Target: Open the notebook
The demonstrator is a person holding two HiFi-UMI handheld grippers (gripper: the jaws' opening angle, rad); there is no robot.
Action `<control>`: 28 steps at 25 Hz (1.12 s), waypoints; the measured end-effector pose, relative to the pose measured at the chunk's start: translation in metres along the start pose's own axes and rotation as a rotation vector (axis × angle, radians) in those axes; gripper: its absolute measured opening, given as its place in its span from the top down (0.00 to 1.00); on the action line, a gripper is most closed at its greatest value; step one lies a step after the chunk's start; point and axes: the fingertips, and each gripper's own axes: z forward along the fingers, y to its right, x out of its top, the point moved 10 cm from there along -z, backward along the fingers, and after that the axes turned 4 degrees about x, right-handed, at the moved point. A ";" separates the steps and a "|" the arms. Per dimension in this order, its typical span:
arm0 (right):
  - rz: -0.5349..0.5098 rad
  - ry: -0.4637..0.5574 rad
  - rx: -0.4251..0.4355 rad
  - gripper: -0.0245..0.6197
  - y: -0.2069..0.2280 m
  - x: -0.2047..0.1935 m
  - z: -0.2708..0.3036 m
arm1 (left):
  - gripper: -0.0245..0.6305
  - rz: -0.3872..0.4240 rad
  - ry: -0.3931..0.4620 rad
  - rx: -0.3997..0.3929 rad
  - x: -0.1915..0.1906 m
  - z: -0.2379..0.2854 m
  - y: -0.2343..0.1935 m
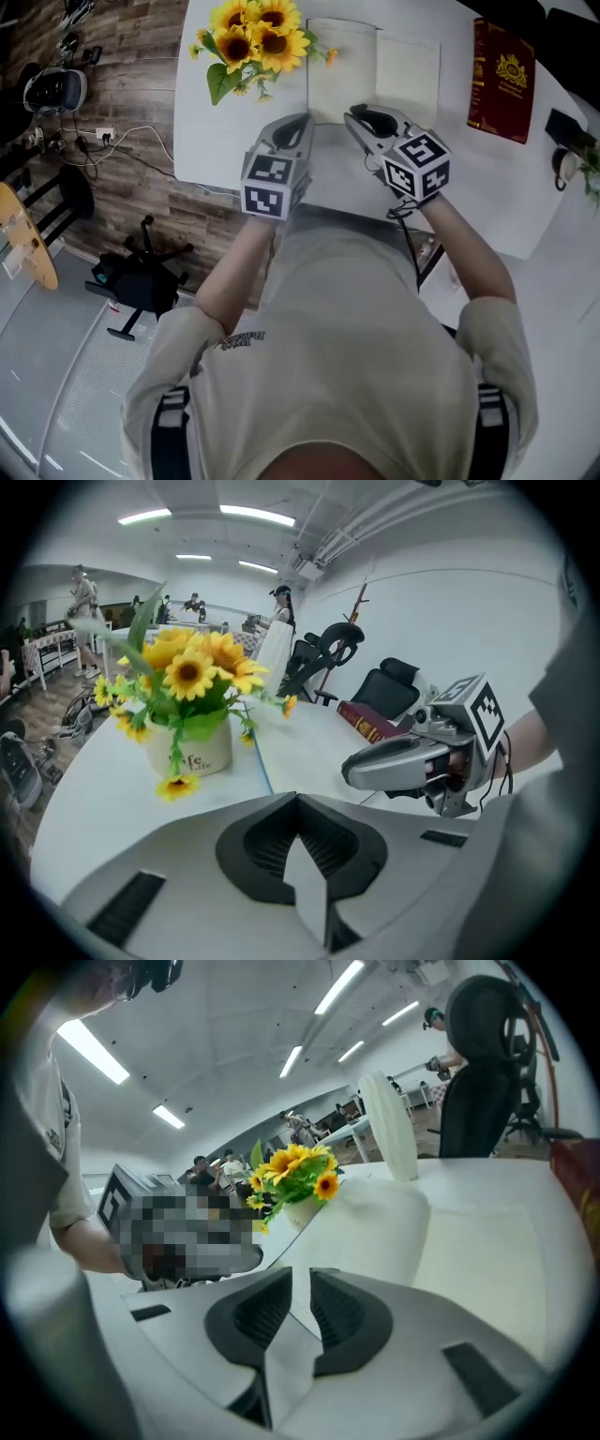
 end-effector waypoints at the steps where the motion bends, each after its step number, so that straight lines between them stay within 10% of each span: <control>1: -0.009 0.017 -0.019 0.86 0.000 0.004 -0.008 | 0.96 0.011 0.015 -0.006 0.006 -0.002 0.004; 28: -0.386 0.540 -0.396 0.96 -0.106 0.085 -0.196 | 0.96 0.307 0.575 -0.115 0.128 -0.107 0.131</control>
